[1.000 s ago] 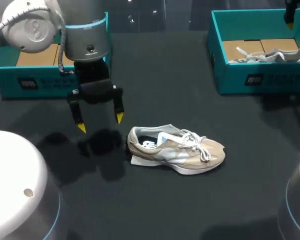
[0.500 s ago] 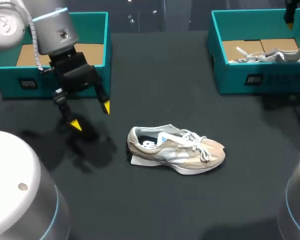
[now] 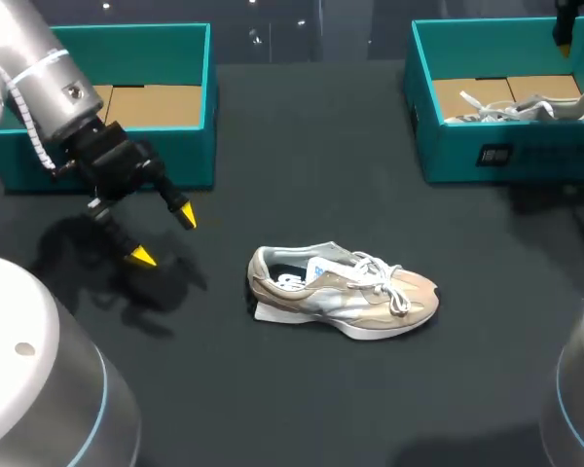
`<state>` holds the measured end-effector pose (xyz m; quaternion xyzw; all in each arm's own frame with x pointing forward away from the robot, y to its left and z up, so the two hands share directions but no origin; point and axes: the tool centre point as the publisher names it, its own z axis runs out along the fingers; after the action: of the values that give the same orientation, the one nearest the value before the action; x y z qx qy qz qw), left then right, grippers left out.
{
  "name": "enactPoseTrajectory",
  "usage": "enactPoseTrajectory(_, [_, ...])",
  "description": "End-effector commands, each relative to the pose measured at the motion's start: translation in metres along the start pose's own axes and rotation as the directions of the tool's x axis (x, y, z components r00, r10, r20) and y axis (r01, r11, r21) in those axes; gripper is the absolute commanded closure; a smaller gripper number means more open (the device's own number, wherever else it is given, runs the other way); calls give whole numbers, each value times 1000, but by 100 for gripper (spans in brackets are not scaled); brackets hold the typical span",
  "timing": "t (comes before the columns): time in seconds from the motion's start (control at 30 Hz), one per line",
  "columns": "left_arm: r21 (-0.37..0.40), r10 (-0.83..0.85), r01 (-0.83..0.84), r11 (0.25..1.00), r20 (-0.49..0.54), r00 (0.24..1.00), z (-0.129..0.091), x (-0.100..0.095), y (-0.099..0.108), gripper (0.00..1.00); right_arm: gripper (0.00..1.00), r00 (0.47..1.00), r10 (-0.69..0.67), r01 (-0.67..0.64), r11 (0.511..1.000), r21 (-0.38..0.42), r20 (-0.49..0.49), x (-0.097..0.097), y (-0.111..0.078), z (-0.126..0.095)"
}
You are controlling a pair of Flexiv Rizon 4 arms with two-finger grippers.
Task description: Take the shoe out of the shoebox, open the shoe tongue, remove and reinsert the insole, then place the shoe into the shoebox
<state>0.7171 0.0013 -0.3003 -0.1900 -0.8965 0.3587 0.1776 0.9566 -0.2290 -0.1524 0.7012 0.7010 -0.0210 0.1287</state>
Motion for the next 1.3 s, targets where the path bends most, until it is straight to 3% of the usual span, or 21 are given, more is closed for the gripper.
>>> enactPoseTrajectory(0.03, [244,-81,49,968,123,989,16,6,10,0,0,1000,0,0,1000,1,-1,0,0,0])
enactPoseTrajectory(0.33, [244,-81,49,968,123,989,16,6,10,0,0,1000,0,0,1000,1,-1,0,0,0])
enactPoseTrajectory(0.53, [371,-122,59,927,147,982,33,-8,35,0,0,1000,0,0,1000,1,-1,0,0,0])
enactPoseTrajectory(0.73, [412,-154,60,909,198,968,44,-13,49,0,0,1000,0,0,1000,1,-1,0,0,0])
enactPoseTrajectory(1.07, [445,-194,53,894,279,941,51,-18,60,0,0,1000,0,0,1000,1,-1,0,0,0])
enactPoseTrajectory(1.3, [450,-205,55,891,291,935,61,-23,57,0,0,1000,0,0,1000,1,-1,0,0,0])
